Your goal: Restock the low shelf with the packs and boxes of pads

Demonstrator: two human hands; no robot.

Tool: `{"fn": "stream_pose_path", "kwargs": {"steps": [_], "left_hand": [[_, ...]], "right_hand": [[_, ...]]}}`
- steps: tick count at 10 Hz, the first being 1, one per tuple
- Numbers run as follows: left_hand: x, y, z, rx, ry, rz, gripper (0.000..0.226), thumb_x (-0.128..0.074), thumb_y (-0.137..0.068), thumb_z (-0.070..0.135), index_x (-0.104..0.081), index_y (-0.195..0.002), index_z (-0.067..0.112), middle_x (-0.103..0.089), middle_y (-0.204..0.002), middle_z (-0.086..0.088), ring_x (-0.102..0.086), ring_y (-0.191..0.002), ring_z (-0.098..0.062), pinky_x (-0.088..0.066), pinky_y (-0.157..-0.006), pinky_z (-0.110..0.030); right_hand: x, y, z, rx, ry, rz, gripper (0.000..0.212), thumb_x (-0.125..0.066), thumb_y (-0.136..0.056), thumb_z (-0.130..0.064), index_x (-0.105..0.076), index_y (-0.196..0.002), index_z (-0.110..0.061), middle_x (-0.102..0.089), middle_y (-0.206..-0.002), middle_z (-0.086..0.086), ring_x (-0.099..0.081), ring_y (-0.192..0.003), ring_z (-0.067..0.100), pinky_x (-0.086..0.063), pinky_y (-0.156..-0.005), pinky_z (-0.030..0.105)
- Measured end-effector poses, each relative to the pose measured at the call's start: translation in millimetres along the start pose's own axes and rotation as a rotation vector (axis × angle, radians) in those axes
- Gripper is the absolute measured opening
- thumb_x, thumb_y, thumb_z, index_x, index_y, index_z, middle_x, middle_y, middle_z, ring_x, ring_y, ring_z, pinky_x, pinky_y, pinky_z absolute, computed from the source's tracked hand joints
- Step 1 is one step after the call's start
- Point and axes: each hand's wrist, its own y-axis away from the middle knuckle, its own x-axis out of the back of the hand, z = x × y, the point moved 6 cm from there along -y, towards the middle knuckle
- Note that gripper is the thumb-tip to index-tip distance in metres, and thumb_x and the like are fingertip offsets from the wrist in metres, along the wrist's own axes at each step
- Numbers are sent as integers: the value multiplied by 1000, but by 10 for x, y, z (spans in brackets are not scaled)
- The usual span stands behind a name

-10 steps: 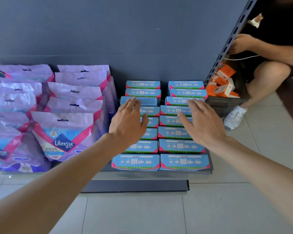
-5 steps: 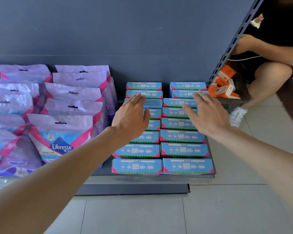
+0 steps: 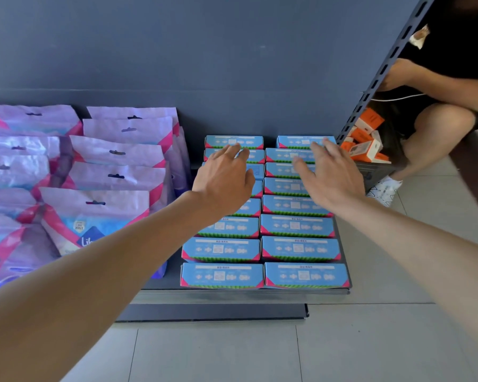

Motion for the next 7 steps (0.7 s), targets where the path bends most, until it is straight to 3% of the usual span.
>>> {"fn": "stream_pose_path", "kwargs": {"steps": [2,5,7], "left_hand": [[-87,-77,-112,22,-61,-73,55,-35,-99,35,-29,-146,8,-32,-151,-10,-32,-138,-27,-27,-113,-38],[-129,-129,-145,22,31,-73,54,-35,-99,35,-32,-145,6,-36,-149,-7,-34,-137,-25,-30,-112,-35],[-126,-100,-182,27,27,-57,52,-34,-100,34,-33,-145,9,-34,-151,-7,-32,-139,-25,-31,-114,-37]], "right_hand": [[-92,-151,56,-16,-81,-66,71,-29,-96,-58,-25,-150,-11,-21,-158,7,-15,-146,25,-17,-117,39],[-146,-155,-159,37,-108,-51,71,-32,-94,-59,-31,-146,-10,-30,-150,4,-21,-142,23,-29,-110,38],[-146,-123,-89,120,-63,-137,75,-27,-95,-60,-18,-152,-12,-13,-160,2,-5,-148,21,-12,-119,38]]}}
